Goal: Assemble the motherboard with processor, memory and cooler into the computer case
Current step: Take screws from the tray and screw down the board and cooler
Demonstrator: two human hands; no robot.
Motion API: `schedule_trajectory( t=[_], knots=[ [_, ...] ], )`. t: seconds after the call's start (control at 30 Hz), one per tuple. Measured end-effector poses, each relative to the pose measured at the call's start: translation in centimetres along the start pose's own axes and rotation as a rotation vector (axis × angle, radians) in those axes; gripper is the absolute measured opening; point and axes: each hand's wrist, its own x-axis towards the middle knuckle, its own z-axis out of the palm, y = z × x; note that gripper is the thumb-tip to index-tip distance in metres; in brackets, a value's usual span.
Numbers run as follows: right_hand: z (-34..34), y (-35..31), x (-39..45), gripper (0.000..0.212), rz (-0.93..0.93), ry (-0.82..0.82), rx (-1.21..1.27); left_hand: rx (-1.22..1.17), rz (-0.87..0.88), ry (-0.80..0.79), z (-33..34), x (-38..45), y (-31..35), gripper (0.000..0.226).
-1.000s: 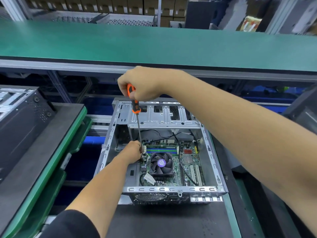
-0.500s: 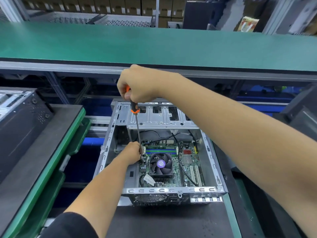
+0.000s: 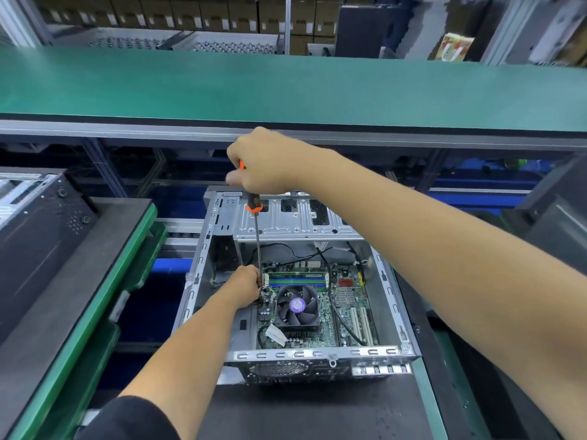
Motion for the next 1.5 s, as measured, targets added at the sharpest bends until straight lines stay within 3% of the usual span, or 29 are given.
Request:
schedule_trajectory(
  t=[0.07, 0.17, 0.23, 0.27, 0.33, 0.4, 0.5, 0.63, 0.77, 0.83, 0.93, 1.03, 1.07, 1.17, 1.2, 1.23, 1.3, 1.4, 1.5],
  knots=[
    [-0.1, 0.1, 0.1, 0.038, 0.070, -0.002, -0.070, 0.001, -0.001, -0.002, 0.1, 0.1, 0.0, 0.021],
    [-0.9, 0.7, -0.1, 0.014, 0.029, -0.177, 0.003, -0.004, -0.014, -0.006, 0.3, 0.4, 0.0, 0.022],
    [-1.2, 0.8, -0.6, 0.020, -0.067, -0.216, 0.141, -0.011, -0.027, -0.003, 0.3, 0.5, -0.2, 0.021],
    [-1.1, 0.8, -0.7, 0.021, -0.119, -0.184, 0.160, -0.016, -0.037, -0.001, 0.3, 0.5, -0.2, 0.021],
    [-0.4, 0.4, -0.8, 0.004, -0.128, -0.045, 0.100, -0.028, -0.039, 0.001, 0.2, 0.5, -0.3, 0.021],
    [0.2, 0.1, -0.6, 0.030, -0.013, 0.034, 0.018, -0.024, -0.028, -0.004, 0.3, 0.4, -0.4, 0.021],
    [0.1, -0.1, -0.5, 0.045, 0.081, 0.010, -0.032, -0.021, -0.006, 0.007, 0.4, 0.4, -0.4, 0.022],
    [-1.6, 0.4, -0.5, 0.025, 0.004, -0.176, -0.035, -0.006, 0.003, 0.003, 0.3, 0.2, -0.2, 0.020],
    [-0.7, 0.4, -0.9, 0.015, -0.136, -0.007, -0.003, -0.024, -0.006, 0.001, 0.3, 0.3, -0.1, 0.021],
    [-0.2, -0.1, -0.5, 0.021, -0.136, 0.037, -0.153, -0.013, -0.007, 0.001, 0.2, 0.1, -0.1, 0.021],
    [0.0, 0.1, -0.3, 0.029, -0.069, -0.027, -0.204, -0.003, 0.002, 0.010, 0.2, -0.1, -0.1, 0.019],
    [-0.5, 0.7, -0.8, 0.012, -0.084, -0.192, 0.021, -0.006, -0.008, -0.004, 0.0, -0.2, 0.0, 0.018],
    [-0.8, 0.7, -0.9, 0.017, -0.107, -0.204, 0.048, -0.016, -0.011, -0.009, 0.0, -0.2, 0.0, 0.019],
    [-0.4, 0.3, -0.8, 0.012, -0.094, -0.055, -0.022, -0.039, -0.001, -0.015, -0.1, -0.2, 0.0, 0.023],
    [0.0, 0.1, -0.6, 0.025, -0.030, -0.007, -0.060, -0.034, 0.008, -0.013, -0.1, -0.2, 0.0, 0.022],
    [0.1, 0.1, -0.5, 0.035, 0.034, 0.016, -0.083, -0.025, 0.014, -0.011, -0.1, -0.2, 0.0, 0.022],
    [-0.2, 0.4, -0.3, 0.035, 0.087, -0.041, -0.109, -0.006, 0.011, -0.005, -0.1, -0.3, 0.2, 0.022],
    [-1.0, 1.3, -0.7, 0.019, -0.037, -0.202, 0.062, -0.008, -0.003, -0.013, -0.2, -0.3, 0.3, 0.021],
    [-0.4, 0.9, -0.8, 0.010, -0.141, -0.073, 0.094, -0.033, -0.009, -0.019, -0.4, -0.5, 0.3, 0.024]
  ],
)
